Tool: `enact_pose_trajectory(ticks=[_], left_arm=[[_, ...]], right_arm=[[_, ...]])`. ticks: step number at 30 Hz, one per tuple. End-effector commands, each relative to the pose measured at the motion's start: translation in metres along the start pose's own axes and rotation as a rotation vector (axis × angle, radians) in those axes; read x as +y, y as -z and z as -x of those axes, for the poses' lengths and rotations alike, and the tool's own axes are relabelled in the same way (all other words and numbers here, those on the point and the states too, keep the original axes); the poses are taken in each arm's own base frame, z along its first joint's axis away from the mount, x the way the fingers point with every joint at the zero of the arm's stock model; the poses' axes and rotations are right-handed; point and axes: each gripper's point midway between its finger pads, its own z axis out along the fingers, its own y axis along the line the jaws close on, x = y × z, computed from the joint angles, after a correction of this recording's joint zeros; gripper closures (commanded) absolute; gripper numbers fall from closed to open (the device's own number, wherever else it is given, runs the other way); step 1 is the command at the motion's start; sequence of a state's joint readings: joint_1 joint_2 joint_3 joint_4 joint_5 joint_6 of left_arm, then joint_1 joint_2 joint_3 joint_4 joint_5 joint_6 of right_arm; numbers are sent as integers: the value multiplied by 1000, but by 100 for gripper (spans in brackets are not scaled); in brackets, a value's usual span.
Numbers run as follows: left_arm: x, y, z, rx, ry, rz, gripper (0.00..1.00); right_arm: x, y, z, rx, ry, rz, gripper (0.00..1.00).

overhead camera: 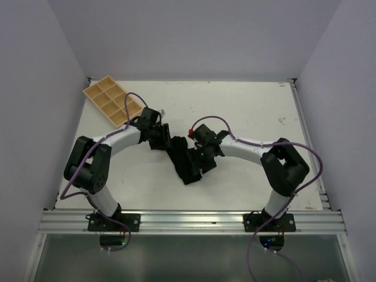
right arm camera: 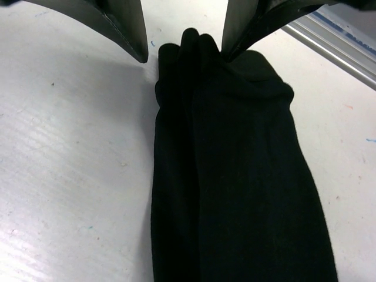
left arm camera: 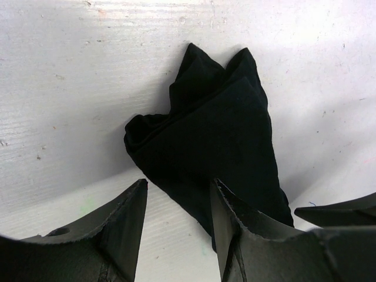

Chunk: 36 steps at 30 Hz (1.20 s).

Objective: Roll the underwear

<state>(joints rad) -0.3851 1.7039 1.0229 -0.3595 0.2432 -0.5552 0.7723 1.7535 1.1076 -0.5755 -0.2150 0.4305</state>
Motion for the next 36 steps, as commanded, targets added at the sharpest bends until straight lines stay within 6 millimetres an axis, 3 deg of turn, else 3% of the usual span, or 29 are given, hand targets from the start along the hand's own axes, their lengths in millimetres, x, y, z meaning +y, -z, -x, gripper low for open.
enact_pose_trajectory(ticks=[1,7,11,15,18,20,23,25,27,29,36], left_arm=[[-9,4,22,-58,-37,-28,49],[-10,8,24,-68,-32,-30,49],[-6,9,25,-69,-32,-17,49],[-4,11,28,-77,-24,-27,50],[-26,20,30,-90,-58,-148,56],[-47,33,13,-65,-65,-289,67],[-59,44,-6,-64,-77,-361,76],[-66,45,-18,-58,-84,-387,76],[-56,36,-31,-32,-67,-351,79],[-45,27,-31,-36,-57,-298,81],[-38,1,-1,-67,-93,-228,82]], right_arm=[[1,-5,6,-5,21,38,43],[4,-12,4,20,-2,101,53],[4,-14,3,13,-21,129,71],[10,-9,-4,10,-61,171,82],[17,-7,-6,-5,-98,213,91],[21,-8,-6,-5,-114,231,97],[26,-6,-3,-9,-148,252,100],[31,-2,-1,-18,-169,276,100],[34,0,-2,-24,-175,291,100],[35,3,-5,-20,-178,298,100],[26,-1,-28,18,-182,289,100]])
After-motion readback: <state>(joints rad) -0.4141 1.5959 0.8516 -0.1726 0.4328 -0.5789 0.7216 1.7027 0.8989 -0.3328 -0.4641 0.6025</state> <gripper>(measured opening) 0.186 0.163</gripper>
